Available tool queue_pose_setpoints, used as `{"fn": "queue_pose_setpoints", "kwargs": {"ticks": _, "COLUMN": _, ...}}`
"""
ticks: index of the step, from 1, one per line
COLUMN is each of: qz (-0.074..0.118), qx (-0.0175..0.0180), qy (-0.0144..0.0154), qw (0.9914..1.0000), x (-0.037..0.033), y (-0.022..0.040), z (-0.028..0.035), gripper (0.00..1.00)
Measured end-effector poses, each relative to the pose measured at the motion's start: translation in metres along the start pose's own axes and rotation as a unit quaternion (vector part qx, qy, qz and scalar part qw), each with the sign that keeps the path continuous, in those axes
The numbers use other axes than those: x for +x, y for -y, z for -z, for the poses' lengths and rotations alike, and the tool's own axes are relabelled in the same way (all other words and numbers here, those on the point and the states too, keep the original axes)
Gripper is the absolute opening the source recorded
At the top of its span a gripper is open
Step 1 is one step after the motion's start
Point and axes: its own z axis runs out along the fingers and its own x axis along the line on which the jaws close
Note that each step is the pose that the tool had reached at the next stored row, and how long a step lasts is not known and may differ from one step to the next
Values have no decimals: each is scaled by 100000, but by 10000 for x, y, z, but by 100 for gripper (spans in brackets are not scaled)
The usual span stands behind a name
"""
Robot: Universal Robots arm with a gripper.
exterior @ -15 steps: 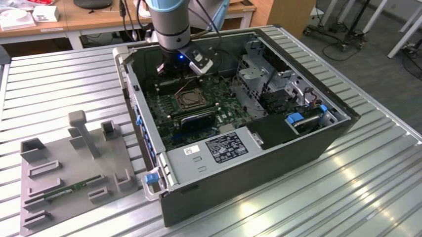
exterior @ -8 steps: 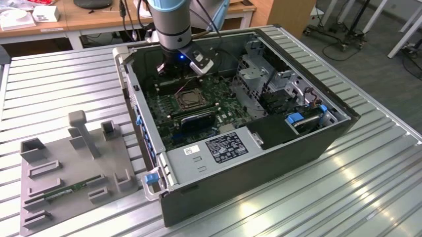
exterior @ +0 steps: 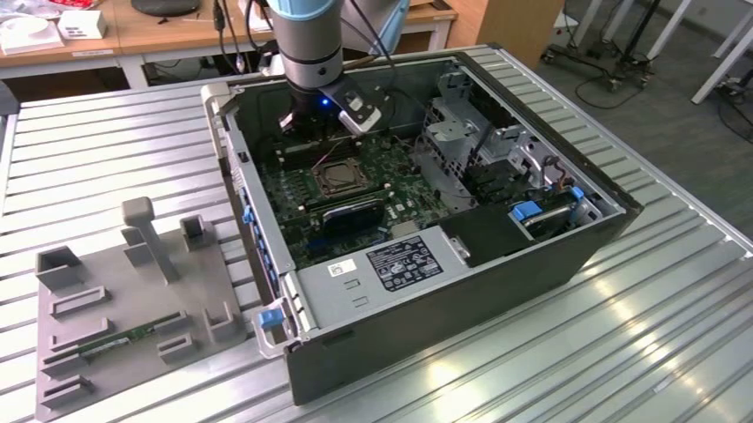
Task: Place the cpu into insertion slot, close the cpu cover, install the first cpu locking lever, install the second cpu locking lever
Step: 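Install the first cpu locking lever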
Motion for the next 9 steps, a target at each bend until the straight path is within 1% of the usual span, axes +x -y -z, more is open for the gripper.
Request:
{"fn": "queue_pose_setpoints", "kwargs": {"ticks": 7, "qz": -18, "qx": -4, "qy": -78, "qw": 100000, "x": -22, "y": 0, "z": -4, "gripper": 11}}
{"fn": "queue_pose_setpoints", "kwargs": {"ticks": 9, "qz": -28, "qx": -54, "qy": -78, "qw": 100000, "x": -24, "y": 1, "z": -6, "gripper": 11}}
